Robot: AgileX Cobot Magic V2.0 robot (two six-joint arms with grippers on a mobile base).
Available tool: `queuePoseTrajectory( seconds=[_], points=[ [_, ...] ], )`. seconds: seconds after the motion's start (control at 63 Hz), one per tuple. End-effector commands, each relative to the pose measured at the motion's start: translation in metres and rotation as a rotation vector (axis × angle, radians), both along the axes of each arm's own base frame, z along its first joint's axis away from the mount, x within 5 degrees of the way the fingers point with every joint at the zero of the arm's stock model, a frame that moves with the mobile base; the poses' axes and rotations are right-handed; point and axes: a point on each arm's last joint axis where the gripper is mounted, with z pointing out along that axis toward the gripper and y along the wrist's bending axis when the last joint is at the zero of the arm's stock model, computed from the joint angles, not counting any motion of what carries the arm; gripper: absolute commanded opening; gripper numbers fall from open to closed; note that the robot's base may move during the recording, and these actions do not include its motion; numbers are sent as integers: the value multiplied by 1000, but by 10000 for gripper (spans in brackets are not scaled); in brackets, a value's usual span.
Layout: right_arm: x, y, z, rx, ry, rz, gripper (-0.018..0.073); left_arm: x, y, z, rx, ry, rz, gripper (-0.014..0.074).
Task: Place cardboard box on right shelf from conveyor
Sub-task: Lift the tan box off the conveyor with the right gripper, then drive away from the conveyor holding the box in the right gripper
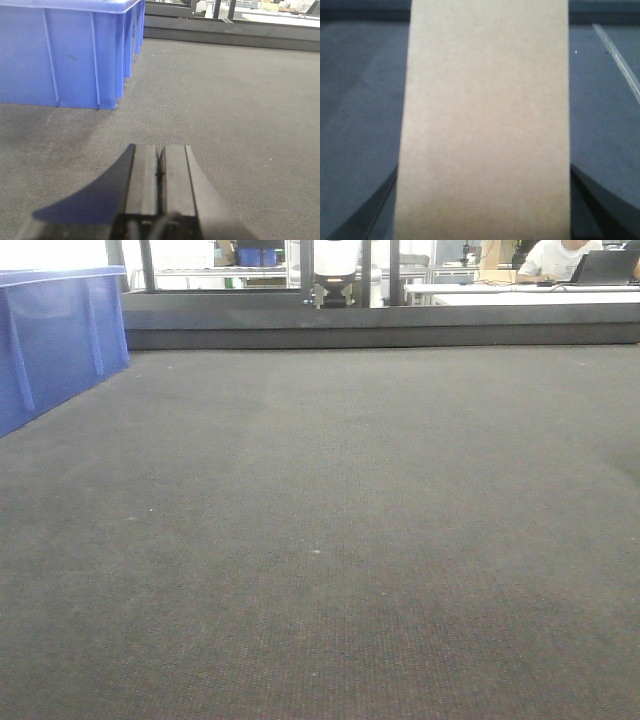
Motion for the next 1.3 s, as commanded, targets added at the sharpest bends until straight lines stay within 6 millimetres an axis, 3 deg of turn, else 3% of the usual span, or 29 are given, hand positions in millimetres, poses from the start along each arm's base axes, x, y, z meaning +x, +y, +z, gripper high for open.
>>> queuePoseTrajectory(
  seconds=[0.0, 1.286],
  points=[
    [-4, -1, 16, -11, -125, -1, 235, -1, 1, 10, -19, -105, 7, -119],
    [-4, -1, 16, -11, -124, -1, 235, -1, 1, 10, -19, -105, 7, -119]
  ],
)
